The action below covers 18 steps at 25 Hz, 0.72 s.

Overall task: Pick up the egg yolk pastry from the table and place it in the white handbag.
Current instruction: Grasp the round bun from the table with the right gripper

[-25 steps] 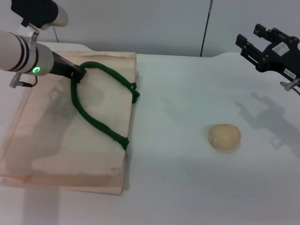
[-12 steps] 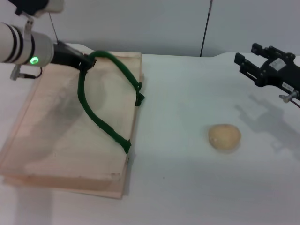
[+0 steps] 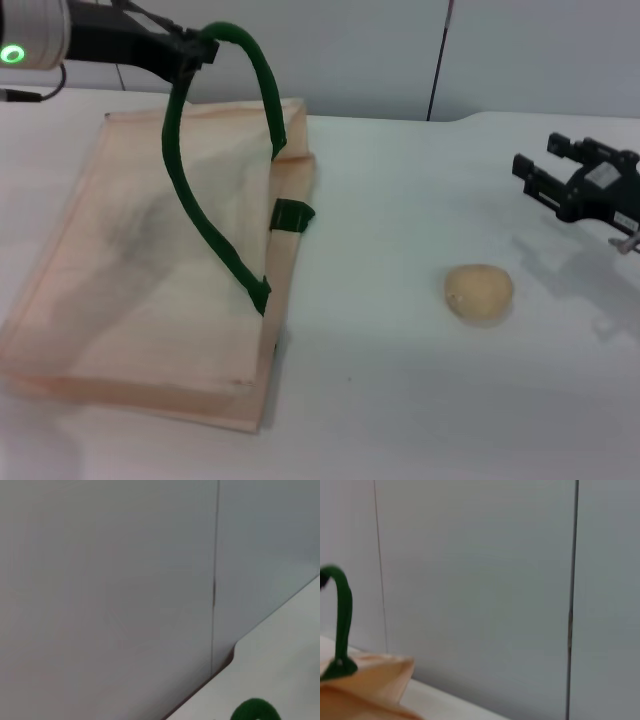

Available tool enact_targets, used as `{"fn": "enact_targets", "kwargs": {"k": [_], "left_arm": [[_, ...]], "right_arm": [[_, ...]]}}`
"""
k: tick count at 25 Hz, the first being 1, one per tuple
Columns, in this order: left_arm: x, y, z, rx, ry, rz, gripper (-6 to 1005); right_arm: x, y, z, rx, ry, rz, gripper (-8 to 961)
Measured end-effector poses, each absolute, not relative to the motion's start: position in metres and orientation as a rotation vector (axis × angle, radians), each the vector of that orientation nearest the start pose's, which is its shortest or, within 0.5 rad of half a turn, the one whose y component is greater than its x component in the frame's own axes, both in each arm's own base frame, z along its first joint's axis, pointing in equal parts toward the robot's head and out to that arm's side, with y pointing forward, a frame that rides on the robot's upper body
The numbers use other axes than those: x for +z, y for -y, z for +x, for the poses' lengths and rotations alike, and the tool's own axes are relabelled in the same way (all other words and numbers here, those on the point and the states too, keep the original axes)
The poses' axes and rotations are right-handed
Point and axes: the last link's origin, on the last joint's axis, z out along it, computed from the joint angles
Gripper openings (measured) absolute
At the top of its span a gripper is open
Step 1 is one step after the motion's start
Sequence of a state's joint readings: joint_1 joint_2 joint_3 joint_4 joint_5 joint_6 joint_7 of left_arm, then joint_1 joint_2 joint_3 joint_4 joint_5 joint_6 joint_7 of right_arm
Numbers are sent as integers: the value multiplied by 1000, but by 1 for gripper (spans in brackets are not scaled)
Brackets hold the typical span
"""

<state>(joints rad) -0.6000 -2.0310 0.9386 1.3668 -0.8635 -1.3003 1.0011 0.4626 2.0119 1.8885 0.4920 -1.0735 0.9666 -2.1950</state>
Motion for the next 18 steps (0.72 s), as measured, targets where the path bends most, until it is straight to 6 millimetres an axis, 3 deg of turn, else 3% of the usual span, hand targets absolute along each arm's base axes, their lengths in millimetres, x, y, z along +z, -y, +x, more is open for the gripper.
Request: {"fn": "enact_targets", "kwargs": {"k": [5,9,13,18], "left_arm": [[119,-404,-159,-234,548,-2371,120],[126,-400,-155,-232,532,-2359,120],[131,-399,-154,-233,528,-2348,121],[141,-395,-149,-248,502,-2332,121]], "right_arm": [[-5,-366,294,607,-573,-2305,584],[3,-356,287,599,-598,-2405,584],[19,-350,278,583,-588,-2486,625],[19,-349,275,505,-631,-2590,746]]}}
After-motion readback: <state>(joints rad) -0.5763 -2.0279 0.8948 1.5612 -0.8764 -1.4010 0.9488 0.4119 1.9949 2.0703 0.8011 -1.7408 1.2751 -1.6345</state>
